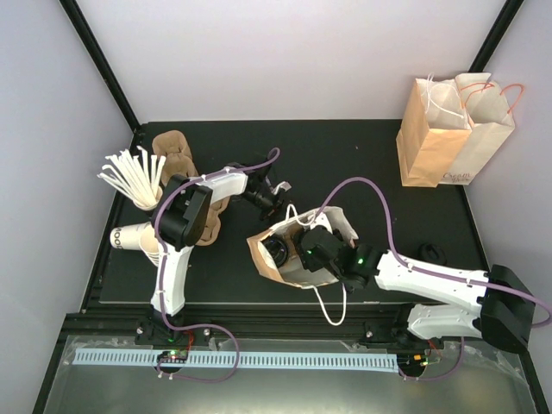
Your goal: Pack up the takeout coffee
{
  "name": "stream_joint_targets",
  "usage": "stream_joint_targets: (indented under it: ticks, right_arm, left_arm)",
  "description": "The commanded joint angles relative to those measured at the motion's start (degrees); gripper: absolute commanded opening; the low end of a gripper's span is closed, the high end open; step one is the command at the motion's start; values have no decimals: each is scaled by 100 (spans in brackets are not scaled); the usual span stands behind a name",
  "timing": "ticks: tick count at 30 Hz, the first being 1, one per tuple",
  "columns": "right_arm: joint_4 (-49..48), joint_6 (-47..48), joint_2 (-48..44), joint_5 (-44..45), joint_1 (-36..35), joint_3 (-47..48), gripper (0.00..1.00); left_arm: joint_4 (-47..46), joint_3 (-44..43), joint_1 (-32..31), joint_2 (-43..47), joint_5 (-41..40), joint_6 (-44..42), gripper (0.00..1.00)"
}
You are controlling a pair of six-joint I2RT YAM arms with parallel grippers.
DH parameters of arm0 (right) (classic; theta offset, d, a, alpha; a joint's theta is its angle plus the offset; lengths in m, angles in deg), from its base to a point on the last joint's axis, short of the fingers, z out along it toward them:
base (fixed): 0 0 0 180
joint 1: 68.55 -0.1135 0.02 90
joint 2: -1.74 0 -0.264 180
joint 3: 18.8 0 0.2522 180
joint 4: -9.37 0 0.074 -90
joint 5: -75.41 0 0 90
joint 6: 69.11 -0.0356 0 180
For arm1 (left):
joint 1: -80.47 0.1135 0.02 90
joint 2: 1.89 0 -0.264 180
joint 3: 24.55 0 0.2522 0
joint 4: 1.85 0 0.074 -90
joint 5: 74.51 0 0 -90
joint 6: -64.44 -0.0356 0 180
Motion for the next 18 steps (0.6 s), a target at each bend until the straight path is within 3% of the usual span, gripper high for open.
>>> stream_joint_targets:
  ticks: [1,8,18]
  right_arm:
    - [711,232,443,-399,-34,-136,1]
    - [1730,593,755,-431,-19,736,1]
    - [2580,926,1217,-1653,919,1509,1]
  left_arm:
    - [-336,-10,-169,-82,759,352,45]
    - [-767,-51,-302,-56,1113,770,39]
    - [-1027,39,-450,-7,1308,940,33]
